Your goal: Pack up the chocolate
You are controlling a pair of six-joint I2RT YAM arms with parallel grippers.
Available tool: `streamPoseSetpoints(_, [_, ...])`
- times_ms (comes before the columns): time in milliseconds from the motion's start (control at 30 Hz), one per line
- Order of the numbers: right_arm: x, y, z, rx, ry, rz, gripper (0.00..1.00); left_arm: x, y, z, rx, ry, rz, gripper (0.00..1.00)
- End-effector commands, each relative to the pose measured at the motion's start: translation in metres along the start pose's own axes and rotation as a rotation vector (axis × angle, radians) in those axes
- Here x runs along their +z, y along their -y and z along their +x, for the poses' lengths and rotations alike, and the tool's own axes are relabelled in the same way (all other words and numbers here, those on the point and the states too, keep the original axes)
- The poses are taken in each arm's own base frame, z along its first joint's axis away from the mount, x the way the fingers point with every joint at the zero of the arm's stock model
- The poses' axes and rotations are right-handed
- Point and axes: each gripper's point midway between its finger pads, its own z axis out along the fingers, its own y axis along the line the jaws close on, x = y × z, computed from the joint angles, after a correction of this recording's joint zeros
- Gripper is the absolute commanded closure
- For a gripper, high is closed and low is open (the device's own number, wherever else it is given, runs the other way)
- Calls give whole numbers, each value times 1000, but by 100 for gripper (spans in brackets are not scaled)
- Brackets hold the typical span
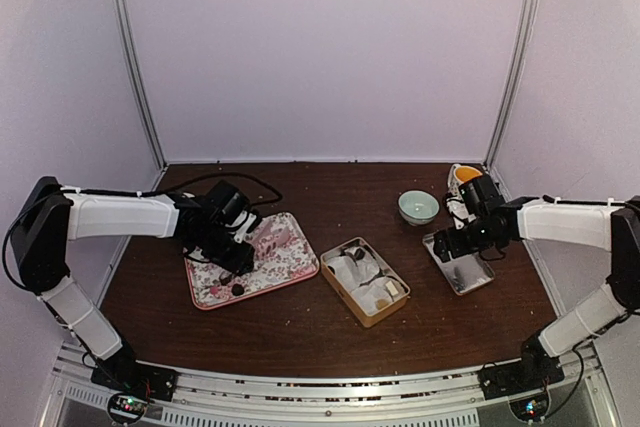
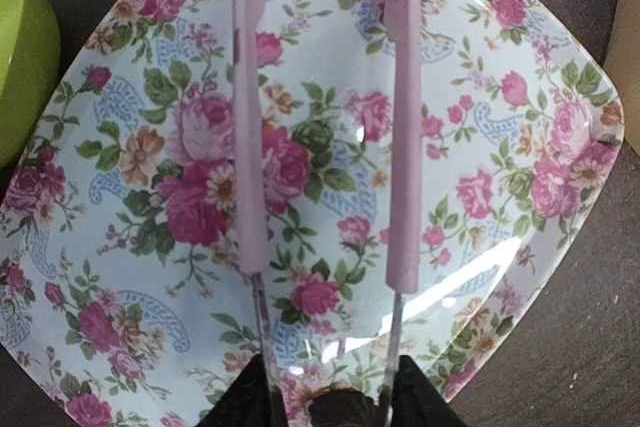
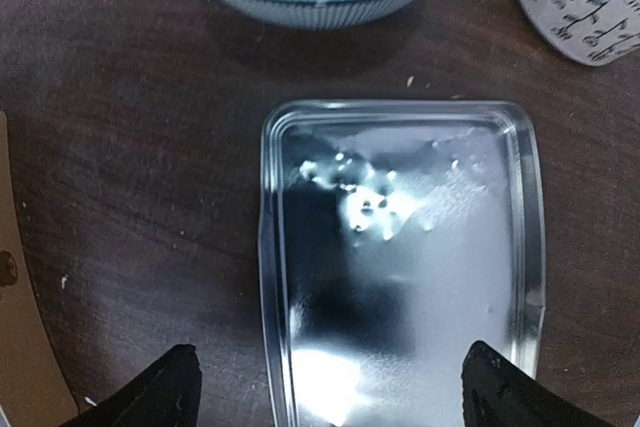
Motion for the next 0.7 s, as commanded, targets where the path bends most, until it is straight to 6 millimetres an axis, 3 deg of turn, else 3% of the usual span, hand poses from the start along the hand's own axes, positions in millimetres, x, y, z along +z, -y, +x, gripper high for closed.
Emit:
streamPoseSetpoints(0, [9,-18,25,-17,-157,-27,10,-6,-5,-12,1,40,-22,56])
streamPoseSetpoints(167, [19,-23,29,-40,-211,-12,17,-17,-3,-16,-15,72,-3,45])
streamPoseSetpoints(333, [24,-25,27,-45,-228,-11,28,-40,-8,-21,-22,124,-25,41])
streamPoseSetpoints(500, [24,-26,24,-53,-224,0,46,-81,-18,-36,-73,319,-49,41])
streamPoseSetpoints(667, [26,-28,23,-59,-233,2,53,-124,-18,-38,-90,571,14,40])
